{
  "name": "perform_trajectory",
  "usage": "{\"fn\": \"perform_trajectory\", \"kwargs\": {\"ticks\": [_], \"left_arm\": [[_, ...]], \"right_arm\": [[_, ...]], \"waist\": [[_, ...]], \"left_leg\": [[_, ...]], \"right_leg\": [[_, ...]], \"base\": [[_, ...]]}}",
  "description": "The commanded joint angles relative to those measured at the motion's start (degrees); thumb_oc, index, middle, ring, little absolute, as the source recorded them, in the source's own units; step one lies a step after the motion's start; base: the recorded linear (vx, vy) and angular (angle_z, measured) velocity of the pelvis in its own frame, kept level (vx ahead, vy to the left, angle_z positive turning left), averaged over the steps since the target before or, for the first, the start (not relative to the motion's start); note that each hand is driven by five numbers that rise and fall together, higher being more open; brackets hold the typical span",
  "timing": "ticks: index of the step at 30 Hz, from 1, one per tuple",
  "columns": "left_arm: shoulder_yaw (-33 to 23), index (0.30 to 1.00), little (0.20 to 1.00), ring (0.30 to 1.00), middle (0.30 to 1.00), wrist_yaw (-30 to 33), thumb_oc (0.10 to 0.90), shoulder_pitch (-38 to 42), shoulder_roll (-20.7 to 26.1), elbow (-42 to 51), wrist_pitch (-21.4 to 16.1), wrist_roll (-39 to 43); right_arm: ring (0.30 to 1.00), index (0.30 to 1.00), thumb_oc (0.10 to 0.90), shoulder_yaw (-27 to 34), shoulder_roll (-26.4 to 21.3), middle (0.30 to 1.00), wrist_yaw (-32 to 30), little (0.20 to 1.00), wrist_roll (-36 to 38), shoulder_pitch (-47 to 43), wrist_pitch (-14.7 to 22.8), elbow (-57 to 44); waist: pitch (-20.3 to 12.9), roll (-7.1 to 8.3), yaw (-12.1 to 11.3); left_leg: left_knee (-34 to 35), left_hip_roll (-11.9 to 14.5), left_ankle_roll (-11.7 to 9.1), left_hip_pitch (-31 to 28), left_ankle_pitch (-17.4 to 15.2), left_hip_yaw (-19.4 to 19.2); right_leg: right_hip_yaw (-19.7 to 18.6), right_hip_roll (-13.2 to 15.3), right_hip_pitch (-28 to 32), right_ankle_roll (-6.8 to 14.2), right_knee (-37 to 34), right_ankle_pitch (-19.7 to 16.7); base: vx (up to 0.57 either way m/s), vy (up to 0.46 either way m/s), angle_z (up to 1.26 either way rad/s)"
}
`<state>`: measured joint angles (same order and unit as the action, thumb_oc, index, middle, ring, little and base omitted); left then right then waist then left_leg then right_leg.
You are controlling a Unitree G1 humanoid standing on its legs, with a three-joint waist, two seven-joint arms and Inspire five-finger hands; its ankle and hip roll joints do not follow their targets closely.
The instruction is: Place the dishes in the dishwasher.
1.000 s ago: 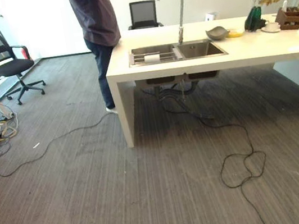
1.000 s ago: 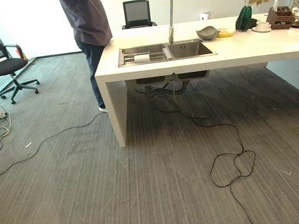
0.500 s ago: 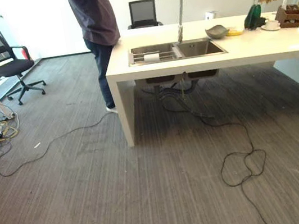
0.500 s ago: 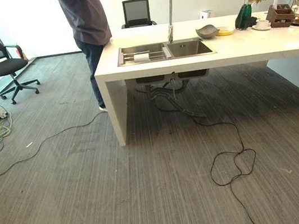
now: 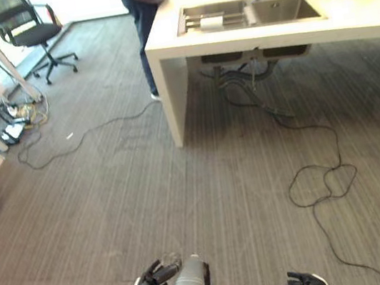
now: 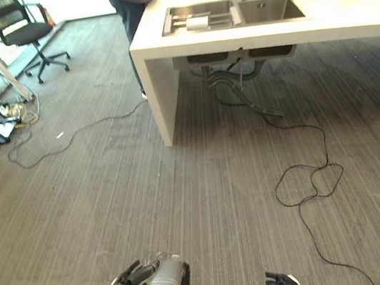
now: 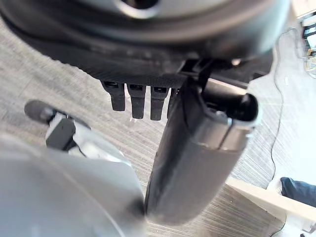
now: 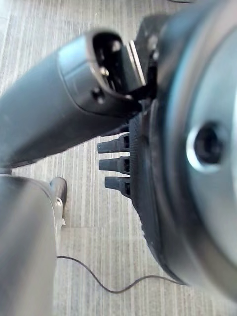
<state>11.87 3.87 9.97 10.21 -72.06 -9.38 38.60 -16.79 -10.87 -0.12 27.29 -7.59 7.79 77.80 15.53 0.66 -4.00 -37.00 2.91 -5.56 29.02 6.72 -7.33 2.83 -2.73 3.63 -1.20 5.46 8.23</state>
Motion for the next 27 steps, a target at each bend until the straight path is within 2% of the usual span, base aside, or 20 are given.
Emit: {"fn": "perform_trajectory", "kwargs": {"ticks": [1,3,6,7,8,10,11,12,14,15,16,18,19,20,21,22,23,24,26,27], "left_arm": [[1.1,0.900,0.900,0.900,0.900,1.4,0.800,-2.1,-6.5,-3.6,-0.8,-2.1],[1.1,0.900,0.900,0.900,0.900,3.1,0.800,-1.4,-7.1,-3.8,-2.2,-0.8],[0.2,0.900,0.900,0.900,0.900,5.9,0.800,-1.0,-5.7,-2.7,-3.8,-2.3],[0.2,0.900,0.900,0.900,0.900,5.9,0.800,-1.0,-5.6,-2.7,-3.8,-2.4],[-0.8,0.900,0.900,0.900,0.900,8.0,0.800,0.1,-3.4,0.7,-5.4,-3.5],[-1.7,0.900,0.900,0.900,0.900,9.7,0.800,3.1,0.1,4.6,-7.2,-5.2],[-1.7,0.900,0.900,0.900,0.900,9.7,0.800,3.1,0.1,4.6,-7.2,-5.2],[-1.8,0.900,0.900,0.900,0.900,10.7,0.800,5.2,2.2,7.5,-8.8,-6.9],[0.1,0.900,0.900,0.900,0.900,12.9,0.800,8.9,5.4,20.9,-11.5,-10.2],[-0.4,0.900,0.900,0.900,0.900,16.5,0.800,10.3,9.3,38.3,-13.0,-15.4],[-0.9,0.900,0.900,0.900,0.900,19.4,0.800,12.0,11.1,44.8,-12.5,-20.4],[-0.4,0.900,0.900,0.900,0.900,22.7,0.800,16.5,12.9,51.9,-11.3,-27.6],[-2.6,0.900,0.900,0.900,0.900,23.6,0.800,17.1,15.4,57.5,-11.2,-31.9],[-4.9,0.900,0.900,0.900,0.900,24.1,0.800,16.4,16.8,61.6,-11.5,-35.0],[-6.7,0.900,0.900,0.900,0.900,25.9,0.800,16.2,17.4,66.1,-11.0,-38.8],[-7.3,0.900,0.900,0.900,0.900,26.7,0.800,17.7,18.7,67.9,-10.1,-44.4],[-7.1,0.900,0.900,0.900,0.900,26.3,0.800,18.7,19.4,68.1,-9.7,-46.8],[-7.0,0.900,0.900,0.900,0.900,25.4,0.800,19.1,19.7,68.7,-9.9,-47.1],[-7.4,0.900,0.900,0.900,0.900,25.5,0.800,18.1,18.7,69.4,-10.6,-45.9],[-6.9,0.900,0.900,0.900,0.900,25.3,0.800,17.7,18.4,69.3,-10.9,-45.5]], "right_arm": [[0.900,0.900,0.800,0.9,-1.5,0.900,-1.7,0.900,0.1,1.5,1.2,-2.8],[0.900,0.900,0.800,0.2,-1.5,0.900,-3.3,0.900,-1.6,1.3,0.8,-1.4],[0.900,0.900,0.800,0.4,-0.9,0.900,-4.3,0.900,-3.0,1.2,0.8,-0.4],[0.900,0.900,0.800,0.4,-0.9,0.900,-4.3,0.900,-3.0,1.2,0.9,-0.4],[0.900,0.900,0.800,0.9,-0.9,0.900,-4.8,0.900,-2.6,0.9,1.3,-1.5],[0.900,0.900,0.800,1.3,-1.7,0.900,-4.7,0.900,-2.0,-0.7,1.8,-2.9],[0.900,0.900,0.800,1.3,-1.7,0.900,-4.7,0.900,-2.0,-0.7,1.8,-2.9],[0.900,0.900,0.800,1.5,-2.5,0.900,-4.5,0.900,-1.6,-1.6,2.2,-3.7],[0.900,0.900,0.800,1.5,-3.9,0.900,-4.2,0.900,-1.7,-2.8,3.2,-7.0],[0.900,0.900,0.800,2.6,-4.8,0.900,-4.6,0.900,-1.8,-3.3,3.9,-11.3],[0.900,0.900,0.800,3.1,-5.0,0.900,-5.0,0.900,-2.0,-3.0,4.1,-13.4],[0.900,0.900,0.800,3.7,-4.0,0.900,-6.2,0.900,-2.3,-6.1,4.0,-11.5],[0.900,0.900,0.800,5.6,-5.9,0.900,-2.8,0.900,-5.2,3.8,4.0,-11.1],[0.900,0.900,0.800,6.6,-6.5,0.900,-0.2,0.900,-5.1,8.4,4.6,-10.7],[0.900,0.900,0.800,7.5,-6.3,0.900,1.1,0.900,-5.2,10.9,4.6,-11.2],[0.900,0.900,0.800,7.8,-6.5,0.900,1.9,0.900,-5.6,12.5,4.7,-11.2],[0.900,0.900,0.800,8.2,-6.7,0.900,2.6,0.900,-5.3,12.7,4.2,-10.0],[0.900,0.900,0.800,8.8,-6.9,0.900,2.7,0.900,-5.3,12.3,4.1,-8.8],[0.900,0.900,0.800,9.8,-6.6,0.900,3.0,0.900,-5.1,12.8,3.9,-6.5],[0.900,0.900,0.800,9.4,-6.2,0.900,3.2,0.900,-5.3,13.1,3.9,-5.9]], "waist": [[-4.1,-0.69,-0.2],[-5.4,-1.40,-1.8],[-8.8,-1.38,-2.5],[-8.8,-1.21,-2.5],[-10.7,-0.54,-2.6],[-11.8,0.29,-2.3],[-11.8,0.29,-2.3],[-12.4,1.10,-2.2],[-13.0,1.98,-1.8],[-12.6,1.56,-1.4],[-11.9,0.87,-0.5],[-10.2,-0.85,1.1],[-9.0,-1.97,3.5],[-7.9,-2.69,5.7],[-7.2,-2.71,7.4],[-6.5,-3.26,9.2],[-6.2,-3.39,10.5],[-6.3,-3.40,11.1],[-6.9,-2.05,12.9],[-6.9,-1.68,13.4]], "left_leg": [[28.3,-0.9,1.3,-13.1,-3.0,-5.0],[39.1,0.0,1.5,-11.5,-0.5,-5.8],[39.8,-0.9,2.0,-14.4,3.6,-4.1],[39.9,-1.0,2.0,-14.5,3.6,-4.1],[40.6,-3.0,3.0,-16.4,3.9,-3.4],[41.1,-4.5,3.7,-18.0,3.2,-3.2],[41.1,-4.5,3.7,-18.0,3.2,-3.2],[41.2,-5.7,4.0,-19.0,2.2,-3.0],[41.3,-7.3,4.8,-20.8,0.6,-2.5],[41.4,-8.0,6.0,-22.9,-1.2,-1.8],[41.6,-8.0,6.8,-24.7,-2.1,-1.2],[42.0,-7.5,8.1,-28.0,-3.4,1.0],[42.0,-6.7,8.4,-29.5,-4.3,1.8],[42.0,-6.1,8.5,-31.2,-5.4,2.9],[42.0,-6.0,8.2,-32.5,-6.3,3.2],[42.0,-5.3,7.6,-33.9,-7.4,3.2],[42.0,-5.2,7.0,-35.2,-8.4,3.2],[42.0,-5.0,6.5,-36.0,-9.0,3.1],[42.0,-6.1,5.4,-39.0,-12.2,3.5],[42.0,-5.5,4.8,-39.8,-12.6,3.8]], "right_leg": [[-4.9,2.9,12.1,2.6,-6.1,4.9],[-6.5,4.1,16.6,3.4,-7.0,7.4],[-8.4,6.5,19.0,4.3,-5.3,8.5],[-8.3,6.6,19.0,4.3,-5.2,8.6],[-8.4,8.8,17.7,6.1,-2.1,6.9],[-9.1,10.6,16.0,7.9,0.8,2.0],[-9.1,10.6,16.0,7.9,0.8,2.0],[-9.6,11.9,15.5,8.5,2.7,-1.1],[-10.1,13.4,13.8,9.7,8.0,-9.2],[-10.1,14.1,9.9,10.0,18.1,-19.0],[-9.6,14.1,8.2,9.4,23.0,-22.1],[-9.1,12.5,3.0,8.3,32.0,-23.0],[-10.3,10.8,-0.8,8.2,36.8,-22.5],[-11.1,8.2,-5.4,7.6,41.1,-17.0],[-10.4,7.9,-8.3,7.1,39.7,-13.5],[-9.2,7.6,-11.9,6.2,35.9,-7.3],[-8.2,7.7,-12.9,6.3,31.1,-5.1],[-7.6,7.7,-12.9,6.9,25.3,-4.4],[-6.6,6.1,-13.1,9.2,4.9,-7.0],[-6.8,5.8,-11.3,9.6,1.2,-7.8]], "base": [[0.38,0.103,-0.14],[0.65,0.173,-0.03],[0.51,0.157,-0.60],[0.50,0.170,-1.02],[0.46,0.168,-0.76],[0.40,0.162,-0.17],[0.25,0.089,0.10],[0.28,0.060,-0.07],[0.40,0.103,0.00],[0.42,0.166,0.37],[0.41,0.202,0.51],[0.34,0.155,0.41],[0.35,0.101,0.54],[0.33,0.041,0.61],[0.38,-0.011,0.47],[0.40,-0.067,0.36],[0.41,-0.103,0.23],[0.43,-0.153,0.10],[0.47,-0.220,-0.10],[0.37,-0.224,-0.16]]}}
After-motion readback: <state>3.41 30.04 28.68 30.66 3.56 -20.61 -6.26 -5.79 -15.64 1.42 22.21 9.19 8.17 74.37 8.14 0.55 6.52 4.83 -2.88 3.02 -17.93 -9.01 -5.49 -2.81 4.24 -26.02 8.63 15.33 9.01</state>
